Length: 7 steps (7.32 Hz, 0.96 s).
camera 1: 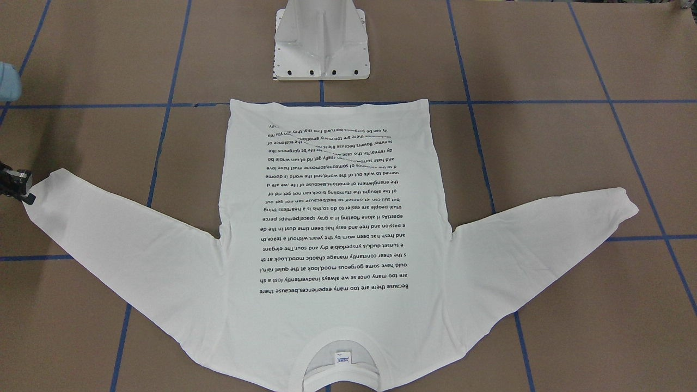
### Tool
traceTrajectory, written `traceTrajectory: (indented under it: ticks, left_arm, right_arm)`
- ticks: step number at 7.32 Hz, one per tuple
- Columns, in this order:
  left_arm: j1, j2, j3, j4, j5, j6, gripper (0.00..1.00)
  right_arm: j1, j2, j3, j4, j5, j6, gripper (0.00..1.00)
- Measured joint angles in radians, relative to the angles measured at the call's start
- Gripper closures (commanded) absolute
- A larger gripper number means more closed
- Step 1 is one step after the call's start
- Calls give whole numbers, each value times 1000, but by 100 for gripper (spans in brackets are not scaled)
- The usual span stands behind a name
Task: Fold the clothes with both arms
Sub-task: 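Grasp the sleeve cuff nearest the right gripper and lift it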
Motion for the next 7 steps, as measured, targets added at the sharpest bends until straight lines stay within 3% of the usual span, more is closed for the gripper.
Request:
traceTrajectory:
  ticks: [3,5,7]
  left_arm:
    - [-1,0,0,1,0,0,0]
    - [-1,2,0,2,0,1,0]
    - [-1,4,-1,3,0,0,0]
  right_arm:
    - [29,77,228,-357,-3,0,100]
    - [30,272,338,-708,-25,0,100]
    - [-9,524,352,-1004,-97,5,100]
